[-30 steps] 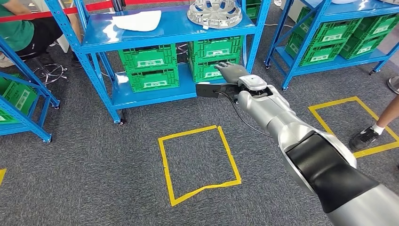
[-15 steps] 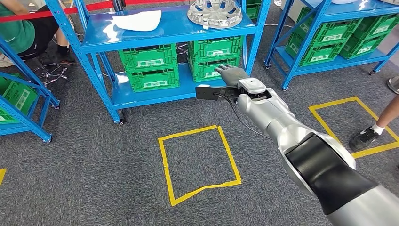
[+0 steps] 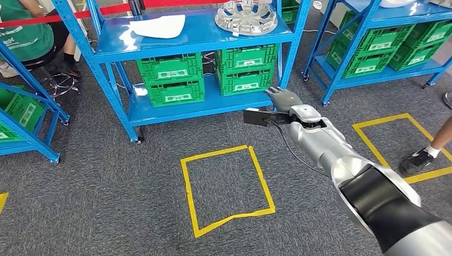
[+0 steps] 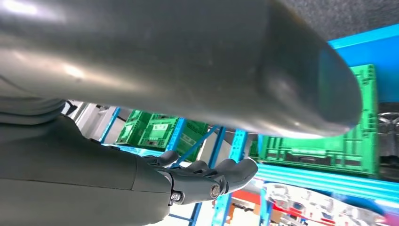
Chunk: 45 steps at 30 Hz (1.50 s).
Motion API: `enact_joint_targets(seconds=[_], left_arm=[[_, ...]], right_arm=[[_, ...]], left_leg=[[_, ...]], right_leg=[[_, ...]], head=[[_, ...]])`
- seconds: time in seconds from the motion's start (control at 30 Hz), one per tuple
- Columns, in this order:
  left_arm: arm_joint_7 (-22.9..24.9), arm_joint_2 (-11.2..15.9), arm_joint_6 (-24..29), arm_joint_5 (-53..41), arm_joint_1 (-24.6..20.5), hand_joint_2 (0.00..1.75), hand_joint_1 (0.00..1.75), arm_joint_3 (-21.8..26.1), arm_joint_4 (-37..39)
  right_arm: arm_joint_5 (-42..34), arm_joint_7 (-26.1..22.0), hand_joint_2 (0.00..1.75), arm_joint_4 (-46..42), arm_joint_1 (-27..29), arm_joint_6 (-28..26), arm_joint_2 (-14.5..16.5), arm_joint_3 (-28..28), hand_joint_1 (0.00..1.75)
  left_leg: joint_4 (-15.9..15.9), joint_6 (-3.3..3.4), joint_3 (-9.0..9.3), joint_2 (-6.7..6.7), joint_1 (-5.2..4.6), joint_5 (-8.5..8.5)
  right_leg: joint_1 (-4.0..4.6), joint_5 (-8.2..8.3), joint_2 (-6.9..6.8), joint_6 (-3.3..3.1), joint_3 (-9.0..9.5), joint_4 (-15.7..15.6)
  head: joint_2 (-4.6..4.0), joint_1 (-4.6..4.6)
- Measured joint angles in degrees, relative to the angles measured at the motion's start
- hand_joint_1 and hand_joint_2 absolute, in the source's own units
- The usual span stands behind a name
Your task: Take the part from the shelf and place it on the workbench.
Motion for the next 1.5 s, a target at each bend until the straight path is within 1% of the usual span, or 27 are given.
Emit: enact_joint_targets(seconds=[0.03, 0.13, 0.2, 0.23, 0.3, 0.33, 0.37, 0.4, 0.47, 0.5, 0.53, 0.6, 0.67, 0.7, 0.73, 0.77, 0.83, 0.87, 0.9, 0.93, 0.97, 1.0, 1.03, 1.1, 1.2, 1.27, 1.5], left_arm=[[-0.13, 0.28, -0.20, -0.07, -0.06, 0.00, 0.00, -0.01, -0.01], [-0.50, 0.90, -0.46, -0.12, -0.12, 0.00, 0.00, -0.02, -0.04], [-0.74, 1.15, -0.49, -0.11, -0.06, 0.00, 0.00, -0.02, -0.07], [-0.85, 1.23, -0.49, -0.10, -0.03, 0.00, 0.00, -0.02, -0.08], [-0.96, 1.24, -0.48, -0.10, 0.14, 0.00, 0.00, -0.02, -0.03], [-0.97, 1.24, -0.45, -0.03, 0.28, 0.00, 0.00, -0.02, 0.00], [-0.97, 1.26, -0.41, 0.10, 0.43, 0.00, 0.00, -0.02, 0.03], [-0.99, 1.30, -0.36, 0.26, 0.57, 0.00, 0.00, -0.02, 0.04], [-1.08, 1.40, -0.13, 0.83, 0.74, 0.00, 0.00, 0.01, 0.06], [-1.15, 1.44, 0.00, 1.13, 0.78, 0.00, 0.00, 0.04, 0.08], [-1.21, 1.46, 0.15, 1.50, 0.78, 0.00, 0.00, 0.10, 0.09], [-1.28, 1.48, 0.38, 1.98, 0.75, 0.00, 0.00, 0.33, 0.11], [-1.27, 1.37, 0.66, 2.20, 0.72, 0.00, 0.00, 0.59, 0.10], [-1.22, 1.31, 0.79, 2.23, 0.70, 0.00, 0.00, 0.69, 0.09], [-1.14, 1.24, 0.88, 2.22, 0.68, 0.00, 0.00, 0.76, 0.08], [-1.03, 1.21, 0.91, 2.19, 0.66, 0.00, 0.00, 0.83, 0.07], [-0.75, 1.13, 0.93, 2.02, 0.63, 0.00, 0.00, 0.93, 0.08], [-0.59, 1.08, 0.96, 1.84, 0.64, 0.00, 0.00, 0.95, 0.08], [-0.40, 1.01, 0.99, 1.63, 0.63, 0.00, 0.00, 0.95, 0.09], [-0.22, 0.94, 1.04, 1.38, 0.57, 0.00, 0.00, 0.95, 0.09], [-0.05, 0.88, 1.10, 1.15, 0.48, 0.00, 0.00, 0.95, 0.09], [0.09, 0.82, 1.16, 1.01, 0.34, 0.00, 0.00, 0.95, 0.10], [0.19, 0.81, 1.20, 0.90, 0.16, 0.00, 0.00, 0.94, 0.10], [0.33, 0.86, 1.29, 0.65, -0.09, 0.00, 0.00, 0.93, 0.11], [0.40, 0.91, 1.37, 0.15, -0.18, 0.00, 0.00, 0.92, 0.11], [0.38, 0.86, 1.37, 0.01, -0.28, 0.00, 0.00, 0.92, 0.11], [0.14, 0.77, 1.37, -0.87, -0.48, 0.00, 0.00, 0.92, 0.11]], right_arm=[[-0.04, 0.07, 0.00, -0.28, 0.40, 0.03, -0.28, -0.04, 0.00], [0.05, 0.62, 0.00, -1.16, 1.13, 0.41, -0.63, -0.09, 0.00], [0.19, 1.29, 0.00, -1.79, 1.00, 0.47, -0.64, -0.09, 0.00], [0.30, 1.62, 0.00, -2.06, 0.90, 0.47, -0.58, -0.09, 0.00], [0.48, 2.14, 0.00, -2.33, 0.88, 0.58, -0.38, -0.09, 0.00], [0.57, 2.27, 0.00, -2.45, 0.96, 0.81, -0.21, -0.08, 0.00], [0.66, 2.33, 0.00, -2.56, 1.01, 1.14, -0.02, -0.08, 0.00], [0.78, 2.33, 0.00, -2.63, 0.96, 1.51, 0.22, -0.06, 0.00], [1.12, 2.28, 0.00, -2.69, 0.42, 2.41, 0.89, 0.00, 0.00], [1.32, 2.28, 0.00, -2.69, -0.06, 2.86, 1.37, 0.04, 0.00], [1.50, 2.28, 0.00, -2.69, -0.60, 3.28, 1.91, 0.08, 0.00], [1.72, 2.30, 0.00, -2.68, -1.57, 3.76, 3.12, 0.20, 0.00], [1.78, 2.32, 0.00, -2.68, -2.41, 3.97, 4.14, 0.40, 0.00], [1.79, 2.32, 0.00, -2.68, -2.88, 4.12, 4.48, 0.51, 0.00], [1.79, 2.32, 0.00, -2.65, -3.35, 4.27, 4.68, 0.60, 0.00], [1.76, 2.31, 0.00, -2.58, -3.71, 4.39, 4.79, 0.67, 0.00], [1.63, 2.21, 0.00, -2.32, -3.95, 4.44, 4.85, 0.77, 0.00], [1.47, 2.08, 0.00, -2.15, -3.90, 4.40, 4.82, 0.84, 0.00], [1.32, 1.87, 0.00, -2.01, -3.85, 4.34, 4.75, 0.90, 0.00], [1.14, 1.62, 0.00, -1.91, -3.86, 4.25, 4.61, 0.94, 0.00], [0.96, 1.39, 0.00, -1.86, -3.89, 4.14, 4.39, 0.96, 0.00], [0.84, 1.22, 0.00, -1.83, -3.96, 4.00, 4.14, 0.97, 0.00], [0.72, 1.10, 0.00, -1.81, -4.02, 3.87, 3.91, 0.98, 0.00], [0.49, 0.81, 0.00, -1.73, -4.06, 3.76, 3.52, 1.01, 0.00], [0.08, 0.31, 0.00, -1.58, -4.04, 4.00, 2.94, 1.04, 0.00], [-0.10, 0.28, 0.00, -1.54, -4.03, 4.15, 2.52, 1.06, 0.00], [-1.19, 0.38, 0.00, -1.57, -2.66, 2.17, 0.53, 1.09, 0.00]], left_leg=[[0.24, -0.44, 0.02, -0.01, -0.05, -0.37], [0.12, -1.48, 0.42, 0.05, -0.04, -0.99], [1.96, -2.15, -0.11, 0.18, 0.07, -2.02], [4.64, -2.42, -1.47, 0.24, 0.12, -3.08], [12.50, -2.73, -6.20, 0.30, 0.19, -5.39], [15.62, -2.78, -8.49, 0.30, 0.22, -5.79], [16.80, -2.74, -9.90, 0.30, 0.22, -5.08], [15.71, -2.63, -10.15, 0.31, 0.21, -3.27], [8.49, -2.26, -7.98, 0.34, 0.19, 1.93], [4.86, -2.07, -6.49, 0.34, 0.07, 3.60], [2.35, -1.84, -5.45, 0.37, -0.06, 4.38], [0.89, -1.31, -4.64, 0.38, -0.36, 3.94], [0.37, -0.65, -4.24, 0.37, -0.20, 3.78], [0.02, -0.30, -3.88, 0.34, -0.09, 3.74], [-0.31, 0.04, -3.51, 0.31, 0.03, 3.68], [-0.45, 0.32, -3.22, 0.26, 0.02, 3.49], [-0.42, 0.68, -2.73, 0.17, -0.04, 2.98], [-0.34, 0.71, -2.41, 0.13, -0.06, 2.66], [-0.21, 0.67, -2.05, 0.09, -0.06, 2.32], [-0.05, 0.55, -1.62, 0.06, -0.05, 1.89], [0.13, 0.37, -1.25, 0.03, -0.04, 1.42], [0.35, 0.11, -0.97, -0.02, -0.13, 0.98], [0.49, -0.18, -0.83, -0.08, -0.19, 0.68], [0.69, -0.36, -0.78, -0.13, -0.44, 0.34], [0.28, -0.13, -0.45, 0.07, -0.50, 0.31], [-0.02, -0.21, -0.23, 0.16, -0.50, 0.32], [-0.43, -0.93, 0.06, 0.15, -0.48, 0.40]], right_leg=[[0.05, 0.31, 0.06, -0.34, 0.81, -1.63], [0.24, -0.32, 0.44, -1.84, 1.33, -1.95], [0.11, -0.72, 0.45, -2.72, 2.11, -2.13], [0.07, -0.99, 0.38, -3.09, 2.58, -2.22], [0.18, -1.63, 0.28, -3.55, 3.27, -2.22], [0.26, -1.97, 0.29, -3.63, 3.62, -2.22], [0.31, -2.33, 0.31, -3.65, 4.03, -2.21], [0.33, -2.72, 0.34, -3.61, 4.52, -2.21], [0.29, -3.55, 0.39, -3.38, 5.56, -2.22], [0.36, -3.94, 0.49, -3.15, 5.88, -2.19], [0.42, -4.22, 0.62, -2.86, 6.03, -2.22], [0.55, -4.51, 0.86, -2.17, 6.12, -2.49], [0.47, -4.91, 0.80, -1.54, 6.33, -2.57], [0.43, -5.55, 0.66, -1.33, 5.94, -1.57], [0.43, -6.64, 0.54, -1.20, 4.83, 0.68], [0.45, -8.02, 0.41, -1.16, 2.95, 4.14], [0.56, -10.15, 0.37, -1.06, -1.65, 11.56], [0.58, -9.87, 0.36, -1.01, -3.18, 13.31], [0.58, -8.38, 0.35, -1.00, -3.65, 12.78], [0.58, -5.83, 0.31, -1.04, -2.97, 9.95], [0.58, -3.18, 0.23, -1.17, -1.63, 5.93], [0.73, -1.33, 0.16, -1.33, -0.17, 2.26], [0.85, -0.30, 0.13, -1.56, 0.97, -0.38], [0.99, -0.31, 0.25, -1.81, 1.79, -1.93], [0.92, -0.35, 0.56, -2.02, 1.90, -2.19], [0.94, -0.47, 0.63, -2.21, 1.95, -2.18], [0.98, -0.62, 0.53, -2.46, 2.14, -2.18]], head=[[0.00, 0.00], [0.00, -0.02], [0.00, -0.24], [0.00, -0.38], [0.00, -0.54], [0.00, -0.54], [0.00, -0.54], [0.00, -0.54], [0.00, -0.55], [0.00, -0.60], [0.00, -0.64], [0.00, -0.73], [0.00, -0.68], [0.00, -0.62], [0.00, -0.55], [0.00, -0.47], [0.00, -0.39], [0.00, -0.38], [0.00, -0.37], [0.00, -0.35], [0.00, -0.33], [0.00, -0.35], [0.00, -0.38], [0.00, -0.43], [0.00, -0.43], [0.00, -0.43], [0.01, -0.43]])
